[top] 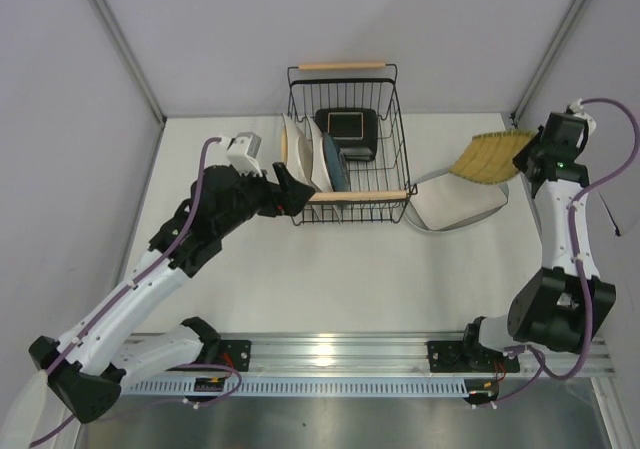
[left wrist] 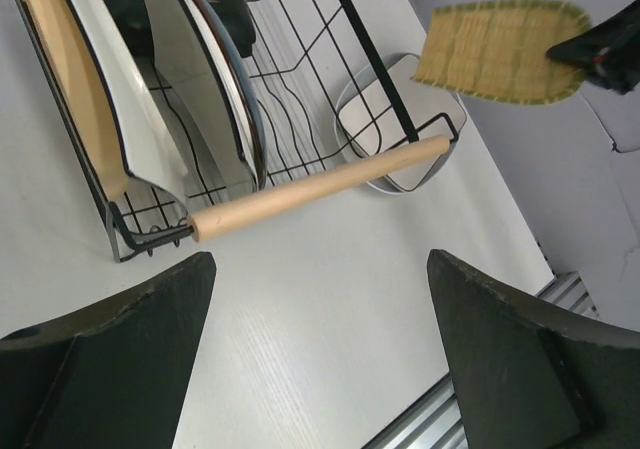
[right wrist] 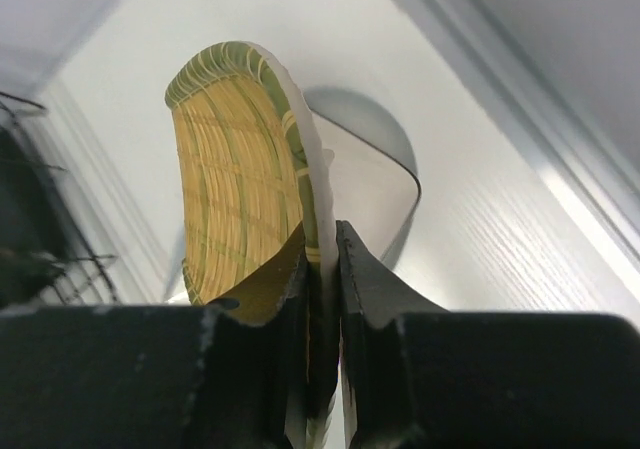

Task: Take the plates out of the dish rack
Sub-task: Place the plate on the table

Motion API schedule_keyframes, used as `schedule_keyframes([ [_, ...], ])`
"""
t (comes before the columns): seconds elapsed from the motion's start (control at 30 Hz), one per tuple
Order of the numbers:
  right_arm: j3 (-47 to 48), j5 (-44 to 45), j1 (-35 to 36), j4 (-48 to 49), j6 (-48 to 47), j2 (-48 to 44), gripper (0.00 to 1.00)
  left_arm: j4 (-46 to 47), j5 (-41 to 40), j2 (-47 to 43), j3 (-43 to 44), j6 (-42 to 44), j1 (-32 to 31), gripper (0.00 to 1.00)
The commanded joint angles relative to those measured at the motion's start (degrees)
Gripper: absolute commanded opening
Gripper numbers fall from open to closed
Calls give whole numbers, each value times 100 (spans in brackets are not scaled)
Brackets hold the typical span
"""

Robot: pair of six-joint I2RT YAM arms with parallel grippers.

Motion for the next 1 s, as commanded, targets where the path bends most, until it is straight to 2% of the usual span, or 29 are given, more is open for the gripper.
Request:
schedule_keyframes([
  [0.0, -336, -1136, -345, 1074, 135, 51, 0, 259, 188, -396, -301, -151, 61, 94],
  [0.23, -723, -2173, -442, 1893, -304, 473, 0, 321, 346, -810, -732, -195, 131, 94],
  [0.37, -811, -2894, -469, 2227, -1032, 902, 0, 321, 408, -1012, -855, -177, 184, 94],
  [0.5, -847, -3720, -504, 2587, -1376, 1456, 0, 400, 549, -1074, -978, -213, 202, 94],
  [0.67, -811, -5027, -705, 2965, -1210, 2125, 0, 400, 575, -1171, -1083, -239, 219, 94],
  [0.77, -838, -5442, -855, 3203, -982, 2406, 0, 382, 540, -1285, -1136, -248, 246, 95],
  [0.9, -812, -5480, -1048, 3169, -648, 2714, 0, 373, 540, -1355, -1145, -230, 290, 95],
  [0.97, -707, -5023, -1101, 2549, -708, 2890, 0, 408, 540, -1320, -1145, -256, 290, 95],
])
